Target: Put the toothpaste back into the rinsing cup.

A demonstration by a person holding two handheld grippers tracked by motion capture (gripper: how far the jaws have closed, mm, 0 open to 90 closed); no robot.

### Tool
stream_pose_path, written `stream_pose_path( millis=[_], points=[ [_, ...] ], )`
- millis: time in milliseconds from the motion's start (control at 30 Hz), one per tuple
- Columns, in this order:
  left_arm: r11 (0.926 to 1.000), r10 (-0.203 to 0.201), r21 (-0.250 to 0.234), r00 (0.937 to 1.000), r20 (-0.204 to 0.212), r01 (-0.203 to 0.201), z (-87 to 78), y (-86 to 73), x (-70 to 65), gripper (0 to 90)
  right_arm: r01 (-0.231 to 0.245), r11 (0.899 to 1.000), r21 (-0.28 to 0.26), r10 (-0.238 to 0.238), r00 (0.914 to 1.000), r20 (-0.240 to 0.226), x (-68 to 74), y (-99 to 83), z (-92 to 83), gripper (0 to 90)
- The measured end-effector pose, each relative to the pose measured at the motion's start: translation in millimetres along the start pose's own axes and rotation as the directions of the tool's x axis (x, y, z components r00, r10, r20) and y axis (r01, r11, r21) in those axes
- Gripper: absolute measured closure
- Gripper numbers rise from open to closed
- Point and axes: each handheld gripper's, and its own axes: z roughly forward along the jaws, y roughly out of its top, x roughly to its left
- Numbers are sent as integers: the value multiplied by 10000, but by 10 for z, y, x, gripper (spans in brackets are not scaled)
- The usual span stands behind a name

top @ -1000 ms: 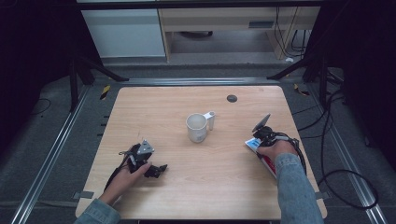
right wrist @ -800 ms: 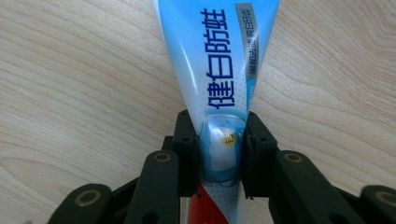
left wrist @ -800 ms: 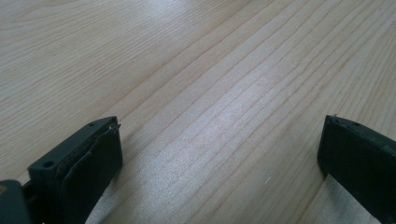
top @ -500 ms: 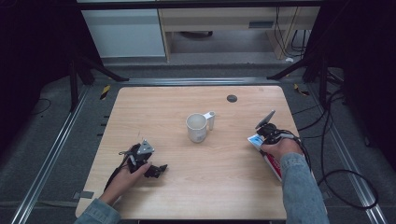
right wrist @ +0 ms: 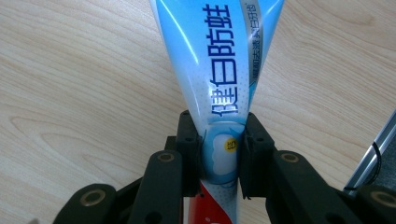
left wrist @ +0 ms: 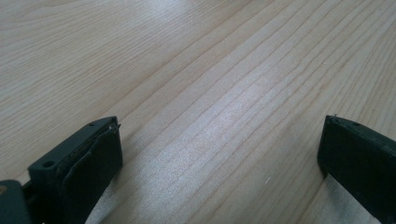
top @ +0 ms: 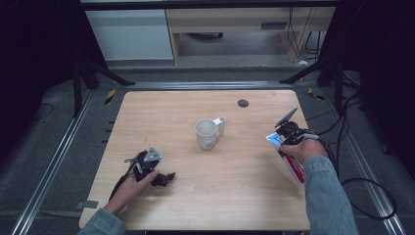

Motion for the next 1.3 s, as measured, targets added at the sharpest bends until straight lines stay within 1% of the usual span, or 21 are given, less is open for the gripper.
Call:
stream_pose_path(
  millis=[167,200,233,267,300,400,467,533,667,733,867,900,933,967,1000,1033,1167,1200,1233,1267,1300],
  points=[
    [10000,0,6,10000,3,0,0,0,0,0,-202,9984,-530,200,9998,-49,-62,-69,-112,731],
    [10000,1,6,10000,3,-1,-1,0,0,0,-119,9978,-650,117,9999,-36,-73,-77,-126,731],
    [10000,-1,4,10000,3,1,0,0,0,0,-184,9966,-802,176,9998,-102,-71,-87,-160,731],
    [10000,-1,4,10000,3,1,0,0,0,0,-184,9966,-802,176,9998,-102,-71,-87,-160,731],
    [10000,-2,5,10000,4,2,-1,0,0,0,-194,9942,-1054,180,9997,-150,-68,-106,-210,731],
    [10000,2,4,10000,2,-2,0,0,0,0,-251,9900,-1390,220,9995,-241,-65,-134,-274,731],
    [10000,0,2,10000,0,0,0,0,0,0,-262,9846,-1726,209,9993,-322,-65,-152,-308,730],
    [10000,1,3,10000,0,-1,0,0,0,0,-465,9784,-2015,371,9981,-502,-62,-163,-335,730],
    [10000,1,2,10000,2,-1,0,0,0,0,-376,9677,-2493,271,9986,-451,-23,-159,-358,730],
    [10000,-25,3,10000,7,25,0,-1,-2,0,-500,9592,-2781,386,9982,-461,2,-159,-365,730],
    [10000,-27,1,10000,7,27,0,-1,-2,0,-274,9420,-3346,175,9993,-324,98,-124,-394,729],
    [10000,-26,0,10000,8,26,0,-1,-2,0,-301,9347,-3543,209,9993,-296,134,-106,-408,729],
    [10000,-28,1,10000,5,28,0,-1,-2,0,-261,9306,-3650,177,9995,-263,153,-95,-418,729],
    [10000,-28,1,10000,5,28,0,-1,-2,0,-261,9306,-3650,177,9995,-263,153,-95,-418,729],
    [10000,-26,2,10000,4,26,0,-1,-2,0,-243,9247,-3800,168,9996,-232,184,-78,-427,729],
    [10000,-27,3,10000,4,27,0,-1,-2,0,-223,9126,-4084,158,9997,-192,248,-44,-450,729],
    [10000,-27,3,10000,5,27,0,-1,-2,0,-105,8933,-4493,82,9999,-70,362,10,-478,729],
    [10000,-27,3,10000,5,27,0,-1,-2,0,-105,8933,-4493,82,9999,-70,362,10,-478,729],
    [10000,-27,3,10000,5,27,0,-1,-2,0,-84,8830,-4694,46,9999,-93,416,44,-481,729],
    [10000,-23,7,10000,7,23,-1,-1,-2,0,-69,8803,-4745,40,10000,-73,433,56,-482,729],
    [10000,-13,14,10000,7,13,-1,0,-1,0,-76,8735,-4867,27,9999,-107,460,75,-481,729]
  ],
)
